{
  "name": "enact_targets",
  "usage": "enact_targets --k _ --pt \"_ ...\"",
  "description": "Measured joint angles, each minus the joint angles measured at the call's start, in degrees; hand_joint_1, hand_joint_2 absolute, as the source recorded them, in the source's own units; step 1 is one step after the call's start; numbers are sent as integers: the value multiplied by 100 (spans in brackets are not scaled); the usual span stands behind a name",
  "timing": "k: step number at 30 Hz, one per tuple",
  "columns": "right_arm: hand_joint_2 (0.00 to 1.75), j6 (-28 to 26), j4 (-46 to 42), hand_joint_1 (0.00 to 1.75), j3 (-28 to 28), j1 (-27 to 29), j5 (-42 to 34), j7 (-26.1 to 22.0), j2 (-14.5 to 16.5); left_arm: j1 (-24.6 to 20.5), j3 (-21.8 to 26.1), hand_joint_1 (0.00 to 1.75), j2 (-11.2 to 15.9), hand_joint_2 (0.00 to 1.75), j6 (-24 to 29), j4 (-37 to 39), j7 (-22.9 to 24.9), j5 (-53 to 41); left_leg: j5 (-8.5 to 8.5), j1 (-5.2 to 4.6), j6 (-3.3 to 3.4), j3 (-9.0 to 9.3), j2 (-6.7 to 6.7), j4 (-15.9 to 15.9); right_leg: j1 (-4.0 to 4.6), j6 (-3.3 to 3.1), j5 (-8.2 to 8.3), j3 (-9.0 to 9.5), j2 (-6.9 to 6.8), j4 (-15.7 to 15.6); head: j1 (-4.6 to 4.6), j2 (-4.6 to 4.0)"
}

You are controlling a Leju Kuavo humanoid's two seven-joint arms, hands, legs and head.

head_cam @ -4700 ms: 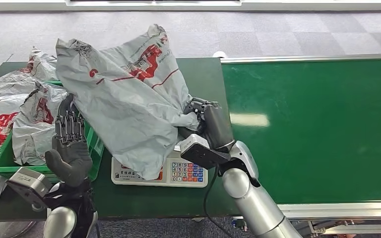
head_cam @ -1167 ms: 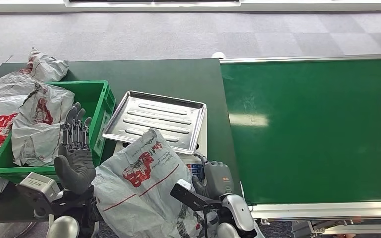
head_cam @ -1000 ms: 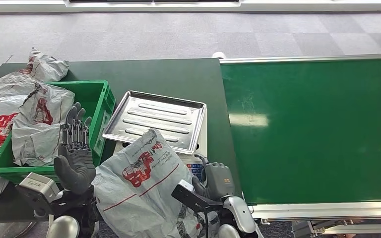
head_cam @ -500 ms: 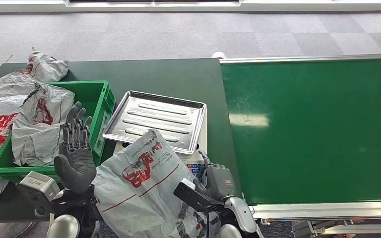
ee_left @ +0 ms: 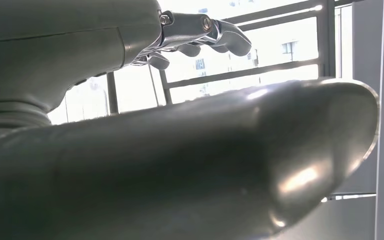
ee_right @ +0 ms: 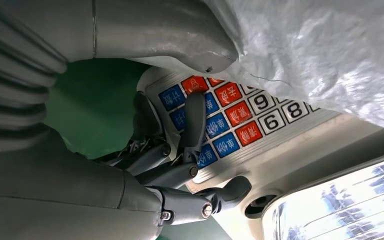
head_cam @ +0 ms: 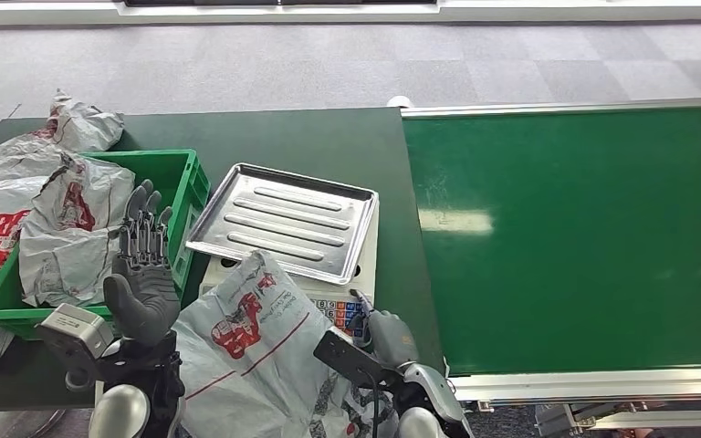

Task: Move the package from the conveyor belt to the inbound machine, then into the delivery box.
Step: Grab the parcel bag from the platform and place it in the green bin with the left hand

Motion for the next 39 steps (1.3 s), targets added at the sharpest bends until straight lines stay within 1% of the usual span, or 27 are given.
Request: enact_targets --k 22,27,31,36,37,38,39 --pt "0 63 43 0 66 -17 -78 0 13 -11 0 0 0 0 0 38 0 15 2 10 -4 3 5 0 10 -7 5 2 6 0 1 0" --pt "0 152 52 0 122 -30 -159 13 22 -14 0 0 0 0 2 38 1 15 2 10 -4 5 10 0 10 -9 6 2 9 0 1 0" --pt "175 231 79 0 259 -33 -225 36 42 -44 -3 0 0 0 8 60 20 28 2 12 -5 5 12 0 11 -11 7 0 10 0 1 0" --pt "175 174 92 0 432 -30 -119 185 44 -112 -11 0 -9 0 53 122 128 -20 3 13 -6 5 12 0 12 -12 8 0 11 0 1 0" --pt "175 149 91 0 444 -28 -109 222 44 -126 -21 0 0 0 135 139 295 -224 3 13 -6 5 12 0 12 -12 8 0 10 0 1 0" --pt "175 129 89 0 450 -26 -107 258 43 -142 -46 0 28 0 210 171 591 -606 3 12 -6 4 12 0 11 -12 8 1 9 0 1 0" --pt "175 117 87 0 453 -29 -127 283 41 -154 -121 0 174 0 204 237 1087 -1252 2 12 -6 -3 12 -2 11 -12 7 4 8 0 2 0"
